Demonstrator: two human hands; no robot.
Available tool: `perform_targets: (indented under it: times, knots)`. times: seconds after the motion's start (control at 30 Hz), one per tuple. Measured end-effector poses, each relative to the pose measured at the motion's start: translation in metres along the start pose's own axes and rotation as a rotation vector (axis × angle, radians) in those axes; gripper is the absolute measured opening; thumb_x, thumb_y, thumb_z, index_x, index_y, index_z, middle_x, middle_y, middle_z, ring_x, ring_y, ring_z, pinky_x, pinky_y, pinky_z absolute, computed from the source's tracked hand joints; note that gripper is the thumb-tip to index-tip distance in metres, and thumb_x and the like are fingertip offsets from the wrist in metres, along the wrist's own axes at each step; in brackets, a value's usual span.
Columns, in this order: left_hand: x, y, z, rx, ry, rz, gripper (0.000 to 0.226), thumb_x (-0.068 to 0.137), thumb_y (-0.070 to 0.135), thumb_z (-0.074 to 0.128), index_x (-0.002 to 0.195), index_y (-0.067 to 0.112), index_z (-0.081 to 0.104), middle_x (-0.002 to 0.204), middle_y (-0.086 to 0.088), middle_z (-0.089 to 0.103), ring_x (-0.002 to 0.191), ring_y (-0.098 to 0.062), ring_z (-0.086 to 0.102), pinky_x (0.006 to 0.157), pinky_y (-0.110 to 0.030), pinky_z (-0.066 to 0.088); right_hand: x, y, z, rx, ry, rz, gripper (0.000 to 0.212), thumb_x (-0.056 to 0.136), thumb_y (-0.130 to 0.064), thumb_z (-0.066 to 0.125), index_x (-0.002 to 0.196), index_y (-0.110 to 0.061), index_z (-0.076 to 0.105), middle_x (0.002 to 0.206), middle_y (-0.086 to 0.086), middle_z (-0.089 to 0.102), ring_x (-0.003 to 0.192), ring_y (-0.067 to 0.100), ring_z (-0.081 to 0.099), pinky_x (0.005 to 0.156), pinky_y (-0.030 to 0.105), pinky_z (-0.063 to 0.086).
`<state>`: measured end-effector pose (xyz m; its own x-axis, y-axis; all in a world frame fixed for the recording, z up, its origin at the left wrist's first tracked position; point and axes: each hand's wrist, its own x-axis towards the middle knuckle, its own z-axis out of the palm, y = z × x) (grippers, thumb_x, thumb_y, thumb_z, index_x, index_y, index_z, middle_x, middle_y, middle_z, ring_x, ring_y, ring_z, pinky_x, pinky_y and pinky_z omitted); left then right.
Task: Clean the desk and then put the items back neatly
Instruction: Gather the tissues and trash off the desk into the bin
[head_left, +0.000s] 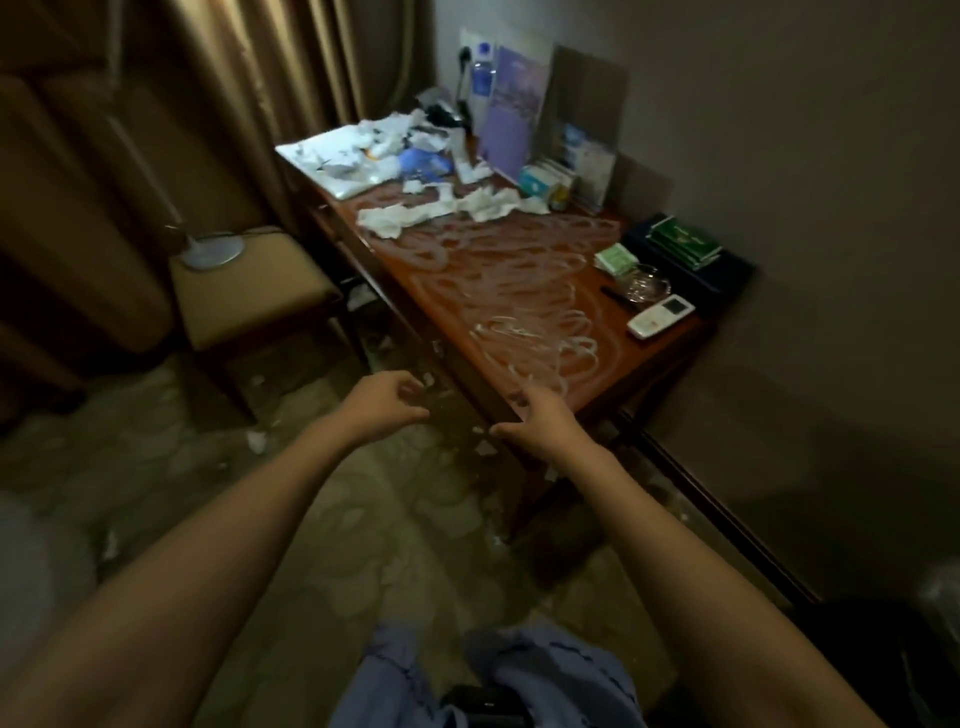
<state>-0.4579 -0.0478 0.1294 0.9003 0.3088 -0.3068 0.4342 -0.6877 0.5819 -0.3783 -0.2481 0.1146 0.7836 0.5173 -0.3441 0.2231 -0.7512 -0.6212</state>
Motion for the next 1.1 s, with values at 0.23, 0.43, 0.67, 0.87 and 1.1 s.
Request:
perform_targets:
  times: [0.23, 0.43, 0.67, 0.87, 1.1]
  knots:
    - [0.055, -0.040, -0.024, 0.015, -0.010, -0.055, 0.041, 0.085, 0.021, 0.069, 0.123, 0.011, 0.059, 0.124, -0.009, 0.061, 0.114, -0.021, 0.057, 0.091, -0.027, 0.043, 0.073, -0.025, 0.012, -0.002, -0.051, -0.014, 0.055, 0.083, -0.032, 0.072, 0.128, -0.010, 0.050, 0.127, 0.007, 0.052, 0.110, 0.022, 0.055, 0.079, 0.025, 0.045]
    - [0.154, -0.051, -0.048, 0.055, -0.065, -0.052, 0.043, 0.084, 0.020, 0.070, 0.125, 0.011, 0.058, 0.125, -0.007, 0.060, 0.116, -0.019, 0.056, 0.092, -0.024, 0.041, 0.184, -0.034, 0.005, 0.039, -0.006, 0.015, 0.062, 0.081, -0.027, 0.075, 0.132, -0.004, 0.049, 0.134, 0.013, 0.052, 0.120, 0.026, 0.051, 0.097, 0.034, 0.042]
    - [0.302, -0.028, -0.122, 0.105, -0.050, -0.037, 0.040, 0.082, 0.018, 0.071, 0.120, 0.008, 0.060, 0.118, -0.008, 0.064, 0.108, -0.022, 0.059, 0.090, -0.028, 0.044, 0.314, -0.064, -0.040, 0.085, 0.003, 0.062, 0.060, 0.083, -0.024, 0.073, 0.134, -0.003, 0.049, 0.134, 0.014, 0.053, 0.120, 0.026, 0.053, 0.088, 0.028, 0.042]
    - [0.387, 0.000, -0.135, 0.138, -0.134, 0.089, 0.040, 0.083, 0.020, 0.068, 0.122, 0.012, 0.060, 0.118, -0.001, 0.063, 0.105, -0.019, 0.058, 0.088, -0.027, 0.045, 0.370, -0.054, -0.072, 0.074, 0.041, 0.170, 0.058, 0.082, -0.026, 0.073, 0.130, -0.003, 0.050, 0.133, 0.014, 0.053, 0.120, 0.025, 0.051, 0.094, 0.029, 0.042]
    - [0.485, 0.010, -0.132, 0.231, -0.263, 0.192, 0.047, 0.082, 0.018, 0.068, 0.126, 0.012, 0.056, 0.119, -0.011, 0.061, 0.104, -0.026, 0.059, 0.087, -0.032, 0.048, 0.416, -0.040, -0.085, 0.174, 0.124, 0.351, 0.059, 0.084, -0.026, 0.071, 0.133, -0.003, 0.048, 0.135, 0.013, 0.051, 0.123, 0.024, 0.050, 0.095, 0.028, 0.041]
